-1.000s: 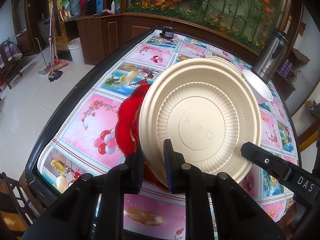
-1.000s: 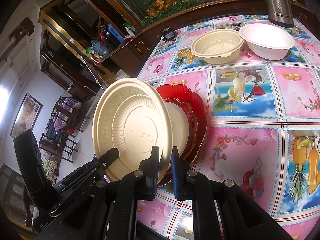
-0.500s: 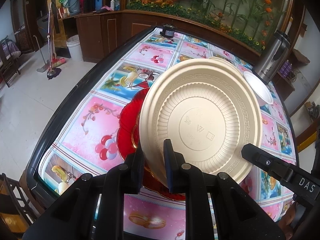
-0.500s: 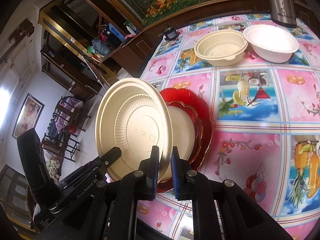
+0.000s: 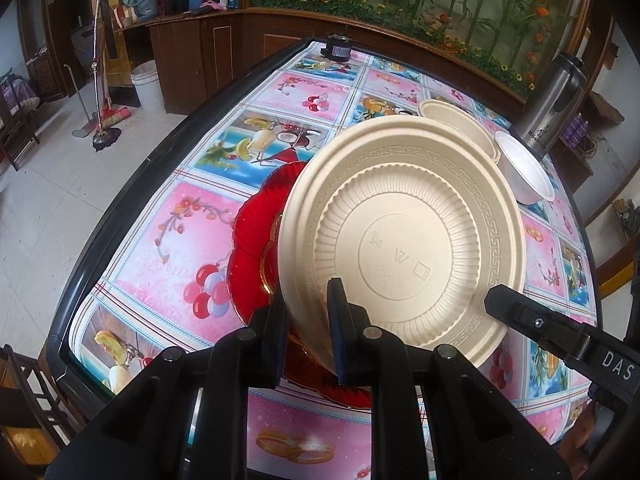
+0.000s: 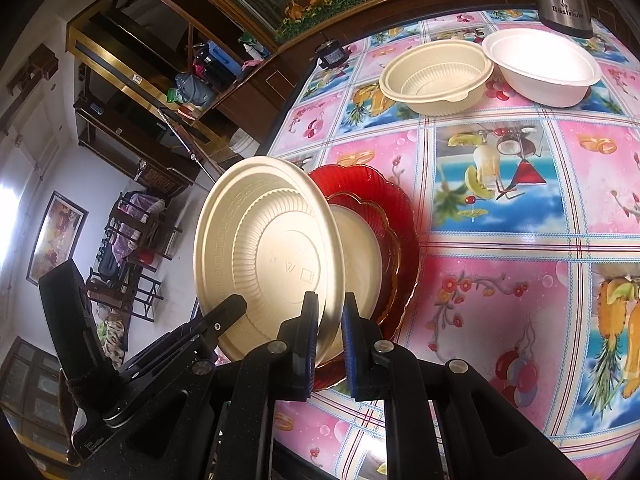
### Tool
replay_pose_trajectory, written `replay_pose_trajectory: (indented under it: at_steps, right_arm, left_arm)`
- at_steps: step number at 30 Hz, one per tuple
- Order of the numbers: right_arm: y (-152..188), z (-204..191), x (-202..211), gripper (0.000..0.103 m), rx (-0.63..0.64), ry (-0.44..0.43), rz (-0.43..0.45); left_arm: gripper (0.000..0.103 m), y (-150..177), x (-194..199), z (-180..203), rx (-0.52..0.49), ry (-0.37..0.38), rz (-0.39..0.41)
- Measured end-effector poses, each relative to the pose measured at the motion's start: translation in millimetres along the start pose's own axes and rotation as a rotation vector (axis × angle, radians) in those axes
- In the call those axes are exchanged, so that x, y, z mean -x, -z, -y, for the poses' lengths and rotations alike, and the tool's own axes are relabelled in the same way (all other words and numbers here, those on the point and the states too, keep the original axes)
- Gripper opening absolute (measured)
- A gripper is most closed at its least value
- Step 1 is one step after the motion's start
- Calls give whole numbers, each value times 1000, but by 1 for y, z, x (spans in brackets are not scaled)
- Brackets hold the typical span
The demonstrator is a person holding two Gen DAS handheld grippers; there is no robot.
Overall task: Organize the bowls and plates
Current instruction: 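Hold the tan plate tilted above the white plate with both grippers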
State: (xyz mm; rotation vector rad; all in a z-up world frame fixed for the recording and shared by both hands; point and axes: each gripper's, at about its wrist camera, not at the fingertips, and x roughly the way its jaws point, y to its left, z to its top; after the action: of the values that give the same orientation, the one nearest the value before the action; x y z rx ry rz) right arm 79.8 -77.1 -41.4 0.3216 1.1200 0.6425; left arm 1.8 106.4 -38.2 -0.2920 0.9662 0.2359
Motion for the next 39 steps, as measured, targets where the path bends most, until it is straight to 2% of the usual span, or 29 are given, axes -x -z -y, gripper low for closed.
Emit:
replay_pose_trajectory:
  at_steps: [39]
  right_arm:
    - [3, 6, -7, 15, -21, -12, -24]
  left_arm:
    - [16, 2, -4, 1, 2, -10, -15]
